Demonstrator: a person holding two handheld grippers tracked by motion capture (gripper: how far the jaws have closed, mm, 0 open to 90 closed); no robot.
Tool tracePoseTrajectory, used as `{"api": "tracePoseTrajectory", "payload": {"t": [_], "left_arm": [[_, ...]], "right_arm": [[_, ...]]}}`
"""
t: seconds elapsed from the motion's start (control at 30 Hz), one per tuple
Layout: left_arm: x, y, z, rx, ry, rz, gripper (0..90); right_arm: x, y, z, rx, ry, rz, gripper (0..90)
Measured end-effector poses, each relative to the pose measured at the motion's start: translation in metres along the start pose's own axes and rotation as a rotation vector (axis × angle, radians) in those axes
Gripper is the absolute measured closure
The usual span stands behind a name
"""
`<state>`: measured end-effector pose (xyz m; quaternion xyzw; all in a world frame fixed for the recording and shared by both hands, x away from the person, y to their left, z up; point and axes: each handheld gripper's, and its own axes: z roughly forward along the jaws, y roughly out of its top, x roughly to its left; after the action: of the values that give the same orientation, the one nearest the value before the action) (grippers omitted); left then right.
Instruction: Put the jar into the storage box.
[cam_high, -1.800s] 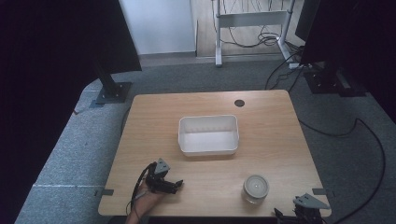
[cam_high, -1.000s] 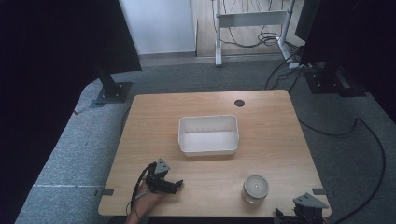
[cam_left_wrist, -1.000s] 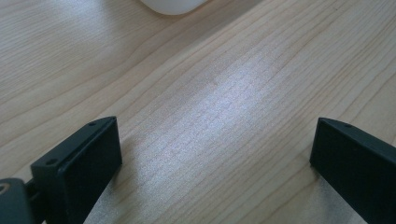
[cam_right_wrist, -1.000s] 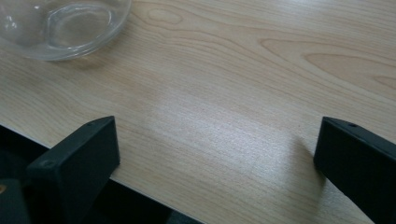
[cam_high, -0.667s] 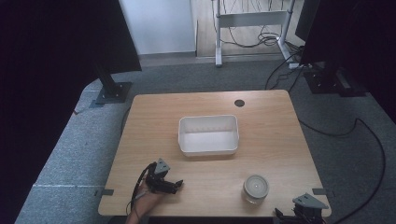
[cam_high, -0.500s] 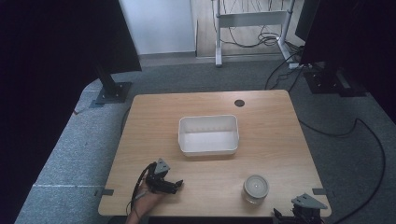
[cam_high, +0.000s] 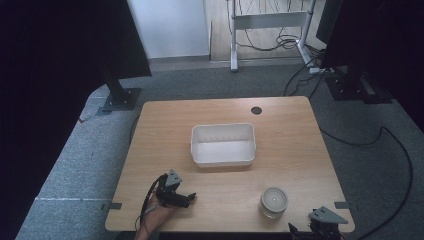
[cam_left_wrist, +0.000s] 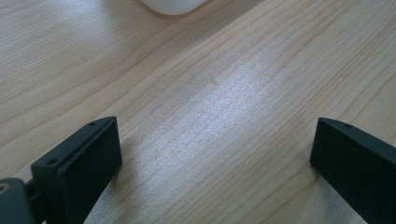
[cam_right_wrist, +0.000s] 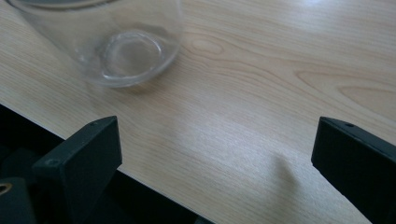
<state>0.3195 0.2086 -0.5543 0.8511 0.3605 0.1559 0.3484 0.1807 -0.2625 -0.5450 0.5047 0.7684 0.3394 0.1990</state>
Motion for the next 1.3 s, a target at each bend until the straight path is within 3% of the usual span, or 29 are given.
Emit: {"api": "tracePoseTrajectory", "payload": {"t": [0.77, 1.3], "left_arm": [[0.000, 0.000, 0.000, 0.000, 0.000, 0.000, 1.7], [0.000, 0.000, 0.000, 0.000, 0.000, 0.001, 1.8]], "right_arm": [[0.021, 0.022, 0.004, -0.041, 0.066, -0.068, 0.0], [0.036, 0.041, 0.015, -0.055, 0.111, -0.111, 0.0]]}}
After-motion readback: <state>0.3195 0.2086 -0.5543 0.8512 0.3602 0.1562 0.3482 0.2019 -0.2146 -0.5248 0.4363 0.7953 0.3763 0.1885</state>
